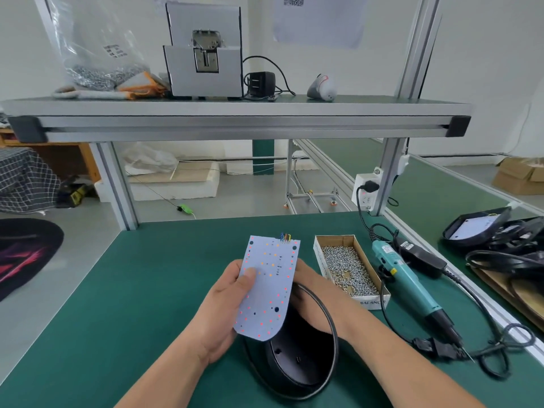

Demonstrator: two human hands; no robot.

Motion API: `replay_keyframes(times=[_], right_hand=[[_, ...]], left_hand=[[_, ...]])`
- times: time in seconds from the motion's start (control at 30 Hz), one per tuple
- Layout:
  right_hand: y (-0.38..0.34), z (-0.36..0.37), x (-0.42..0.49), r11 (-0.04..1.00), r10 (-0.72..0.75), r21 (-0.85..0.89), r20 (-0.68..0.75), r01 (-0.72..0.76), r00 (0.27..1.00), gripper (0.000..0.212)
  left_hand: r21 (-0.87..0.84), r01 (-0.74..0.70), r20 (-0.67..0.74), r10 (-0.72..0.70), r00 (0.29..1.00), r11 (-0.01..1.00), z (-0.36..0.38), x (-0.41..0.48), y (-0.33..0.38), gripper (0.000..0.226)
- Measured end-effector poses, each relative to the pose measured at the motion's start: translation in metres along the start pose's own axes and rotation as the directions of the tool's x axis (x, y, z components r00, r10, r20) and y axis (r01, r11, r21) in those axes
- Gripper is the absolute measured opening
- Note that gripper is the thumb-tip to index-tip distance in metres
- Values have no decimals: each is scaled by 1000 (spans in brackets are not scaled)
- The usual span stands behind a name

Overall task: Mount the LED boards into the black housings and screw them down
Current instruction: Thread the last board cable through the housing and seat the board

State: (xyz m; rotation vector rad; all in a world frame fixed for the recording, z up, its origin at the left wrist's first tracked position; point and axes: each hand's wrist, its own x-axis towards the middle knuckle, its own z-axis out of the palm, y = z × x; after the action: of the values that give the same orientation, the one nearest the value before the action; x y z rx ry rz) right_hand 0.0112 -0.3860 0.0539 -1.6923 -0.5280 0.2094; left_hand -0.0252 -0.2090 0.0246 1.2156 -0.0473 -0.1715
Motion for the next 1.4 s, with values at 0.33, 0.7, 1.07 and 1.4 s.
replay_keyframes(times=[0.33, 0.7, 1.07, 1.4], right_hand=[[7, -39, -14, 979, 114, 165, 24, -116, 993, 30], [12, -27, -11, 857, 202, 470, 70, -211, 977, 46], [15, -27, -10, 848, 344, 487, -201, -211, 917, 15], [15, -21, -7, 766, 375, 627, -257, -141, 891, 11]], left_hand=[[83, 17, -126, -6, 992, 996, -5, 1, 3, 23], [133, 20, -163, 2, 987, 991, -2, 1, 6, 21], [-429, 103, 50, -90, 995, 897, -15, 8, 12, 58], [-112, 156, 237, -126, 963, 981, -9, 10, 3, 52]])
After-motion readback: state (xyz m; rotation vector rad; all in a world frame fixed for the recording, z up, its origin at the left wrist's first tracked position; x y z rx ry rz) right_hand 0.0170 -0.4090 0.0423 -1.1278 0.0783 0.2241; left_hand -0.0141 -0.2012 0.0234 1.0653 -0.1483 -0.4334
